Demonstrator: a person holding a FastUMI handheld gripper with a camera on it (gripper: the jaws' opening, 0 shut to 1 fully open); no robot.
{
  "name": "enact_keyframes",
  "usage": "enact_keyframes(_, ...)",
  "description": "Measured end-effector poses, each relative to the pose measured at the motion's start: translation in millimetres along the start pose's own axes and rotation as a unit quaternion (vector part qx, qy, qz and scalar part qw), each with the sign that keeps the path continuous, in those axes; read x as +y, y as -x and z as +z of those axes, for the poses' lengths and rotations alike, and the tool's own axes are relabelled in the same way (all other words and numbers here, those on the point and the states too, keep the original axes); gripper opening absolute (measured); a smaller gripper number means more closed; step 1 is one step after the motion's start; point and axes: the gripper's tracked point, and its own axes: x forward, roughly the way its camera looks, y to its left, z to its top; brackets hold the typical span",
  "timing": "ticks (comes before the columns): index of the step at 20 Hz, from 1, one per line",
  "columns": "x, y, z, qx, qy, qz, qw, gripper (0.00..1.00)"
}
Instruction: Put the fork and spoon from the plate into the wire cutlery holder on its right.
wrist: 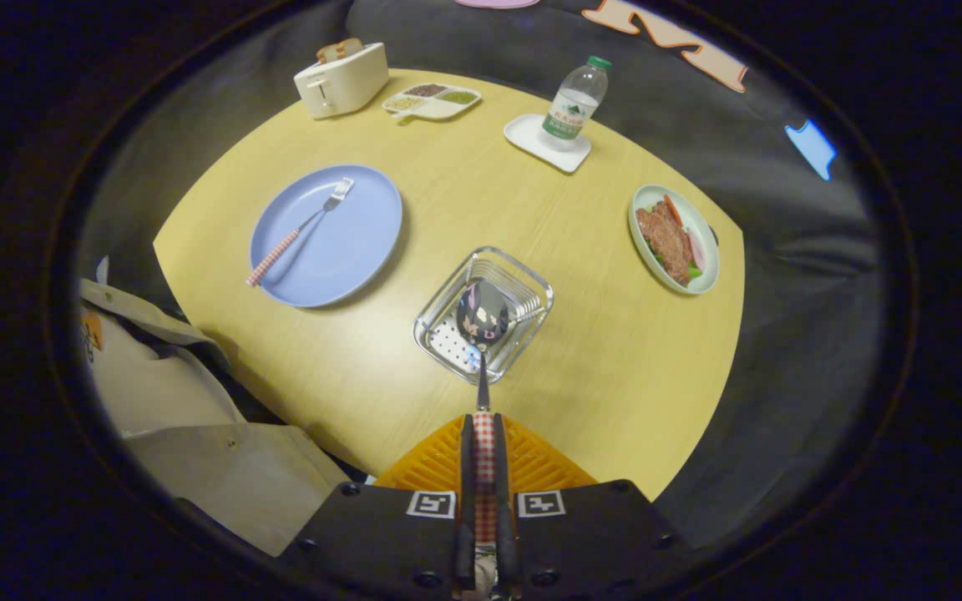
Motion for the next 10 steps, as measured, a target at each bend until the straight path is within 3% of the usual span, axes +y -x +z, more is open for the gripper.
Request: enact_keyframes(10, 6, -20, 10, 0.090, 0.016, 0.026, 0.995, 0.13)
